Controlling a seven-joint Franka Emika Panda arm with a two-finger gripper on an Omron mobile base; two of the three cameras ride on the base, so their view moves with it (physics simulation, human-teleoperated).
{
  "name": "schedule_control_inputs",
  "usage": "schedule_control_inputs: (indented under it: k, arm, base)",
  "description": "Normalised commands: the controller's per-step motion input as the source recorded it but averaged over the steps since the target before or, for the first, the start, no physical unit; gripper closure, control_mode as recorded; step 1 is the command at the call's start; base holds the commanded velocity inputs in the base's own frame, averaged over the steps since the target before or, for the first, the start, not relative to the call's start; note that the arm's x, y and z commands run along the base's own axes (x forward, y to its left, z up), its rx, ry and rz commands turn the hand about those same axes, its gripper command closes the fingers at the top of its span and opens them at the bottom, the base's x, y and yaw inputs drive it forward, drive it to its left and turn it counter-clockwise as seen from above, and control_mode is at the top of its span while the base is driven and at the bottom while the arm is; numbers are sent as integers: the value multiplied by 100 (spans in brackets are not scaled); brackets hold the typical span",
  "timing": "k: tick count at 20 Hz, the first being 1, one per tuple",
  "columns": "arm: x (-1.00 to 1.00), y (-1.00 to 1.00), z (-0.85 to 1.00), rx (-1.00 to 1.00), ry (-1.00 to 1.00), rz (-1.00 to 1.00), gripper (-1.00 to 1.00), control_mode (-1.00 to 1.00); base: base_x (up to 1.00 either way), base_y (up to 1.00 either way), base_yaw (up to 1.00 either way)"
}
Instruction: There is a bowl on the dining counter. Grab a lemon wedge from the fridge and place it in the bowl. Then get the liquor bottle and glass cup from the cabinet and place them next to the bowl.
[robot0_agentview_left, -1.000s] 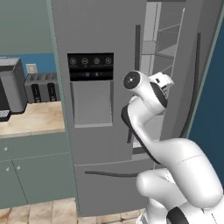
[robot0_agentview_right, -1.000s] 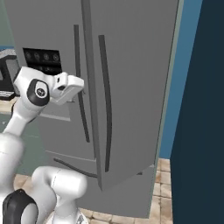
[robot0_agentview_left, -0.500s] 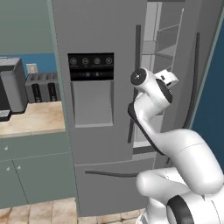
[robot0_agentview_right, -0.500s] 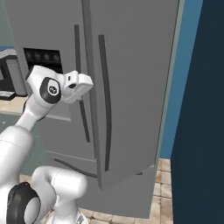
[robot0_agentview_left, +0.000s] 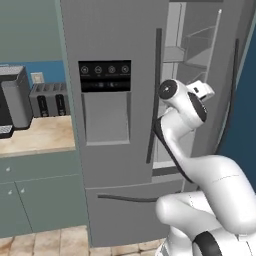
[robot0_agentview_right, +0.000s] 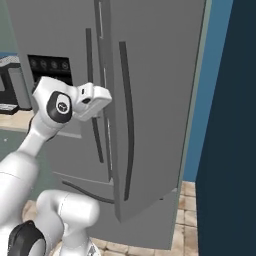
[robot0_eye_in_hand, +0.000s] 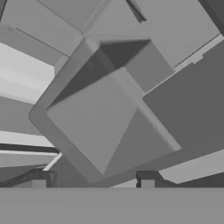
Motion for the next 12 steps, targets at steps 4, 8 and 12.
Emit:
schedule_control_inputs:
  k: [4,8,12]
  arm:
    - [-17,-79,-9,0,0,0,-100,-100]
    - [-3,-88,-11,3,3,-1,-100,-100]
    - [-3,-94,-12,3,3,-1,-100,-100]
  base:
    - [0,0,0]
    - [0,0,0]
    - [0,0,0]
